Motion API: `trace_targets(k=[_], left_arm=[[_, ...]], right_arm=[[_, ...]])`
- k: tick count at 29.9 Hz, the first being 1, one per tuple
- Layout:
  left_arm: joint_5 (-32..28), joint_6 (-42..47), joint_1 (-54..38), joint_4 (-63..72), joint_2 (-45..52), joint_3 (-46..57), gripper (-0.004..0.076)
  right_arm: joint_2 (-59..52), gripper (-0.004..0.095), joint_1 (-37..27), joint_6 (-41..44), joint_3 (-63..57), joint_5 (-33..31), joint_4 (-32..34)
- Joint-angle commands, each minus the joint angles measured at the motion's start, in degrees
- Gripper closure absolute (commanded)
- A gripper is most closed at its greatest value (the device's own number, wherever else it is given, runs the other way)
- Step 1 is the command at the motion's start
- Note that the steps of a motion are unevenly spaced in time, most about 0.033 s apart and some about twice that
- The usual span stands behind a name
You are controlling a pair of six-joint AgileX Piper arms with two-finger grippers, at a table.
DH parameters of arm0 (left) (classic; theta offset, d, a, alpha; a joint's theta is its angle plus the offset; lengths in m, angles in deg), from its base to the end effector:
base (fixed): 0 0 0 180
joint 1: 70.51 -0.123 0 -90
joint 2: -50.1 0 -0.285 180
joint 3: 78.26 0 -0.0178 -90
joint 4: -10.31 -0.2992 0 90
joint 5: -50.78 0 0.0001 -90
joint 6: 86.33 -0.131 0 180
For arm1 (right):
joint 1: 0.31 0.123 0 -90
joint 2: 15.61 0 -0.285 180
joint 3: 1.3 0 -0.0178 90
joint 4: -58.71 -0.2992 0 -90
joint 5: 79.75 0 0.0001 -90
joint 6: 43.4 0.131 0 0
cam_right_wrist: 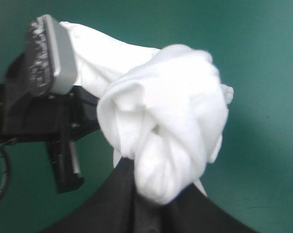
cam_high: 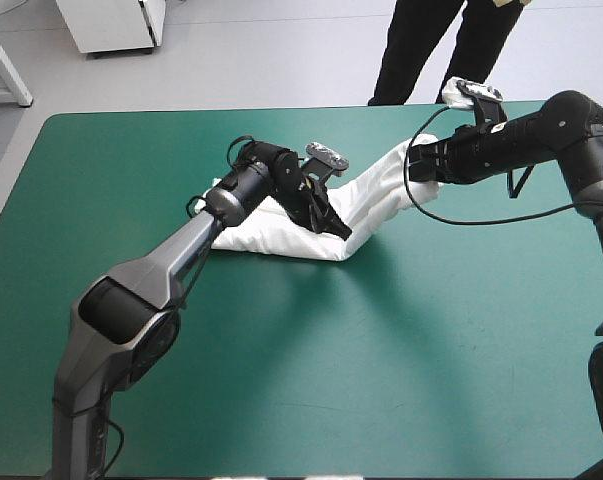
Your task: Fold the cloth
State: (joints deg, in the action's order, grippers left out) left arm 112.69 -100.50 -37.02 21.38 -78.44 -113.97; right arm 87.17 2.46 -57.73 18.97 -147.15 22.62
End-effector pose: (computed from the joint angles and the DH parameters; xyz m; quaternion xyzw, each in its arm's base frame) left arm 0.4324 -0.3127 0.2326 0.3689 0.8988 -0.1282 0.1989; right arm 0.4160 0.0915 0.3672 -0.0962 0.9141 0.2807 0.2765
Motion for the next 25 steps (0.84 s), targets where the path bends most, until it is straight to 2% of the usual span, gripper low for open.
trace_targets(k=[1, 6, 11, 15, 21, 25], left_arm=[[0.33, 0.35, 0.11, -0.74, 11.52, 5.55, 0.0746], [0.21, 4.64, -0.33, -5.41, 25.23, 22.10, 0.0746], [1.79, 12.57, -2.96, -8.03, 38.73, 34.53, 0.0746], [5.37, 20.80, -6.19, -14.50, 46.94, 37.43, 0.0746], [11.83, 21.29, -11.46, -18.74, 53.24, 37.63, 0.0746], [11.83, 21.29, -13.61, -18.11, 55.23, 37.63, 0.0746]], right_arm=[[-3.04, 0.0924, 0.05, -0.89, 2.13, 2.36, -3.07], [-3.04, 0.0924, 1.23, -0.96, 2.13, 3.82, -3.07], [-2.81, 0.0924, 5.59, -1.25, 2.13, 9.16, -2.95], [-0.77, 0.0924, 9.83, -1.08, 2.68, 11.56, -2.95], [4.40, 0.0924, 15.72, -1.08, 6.16, 15.35, -3.10], [9.25, 0.0924, 19.97, -0.39, 11.92, 15.43, -3.10]])
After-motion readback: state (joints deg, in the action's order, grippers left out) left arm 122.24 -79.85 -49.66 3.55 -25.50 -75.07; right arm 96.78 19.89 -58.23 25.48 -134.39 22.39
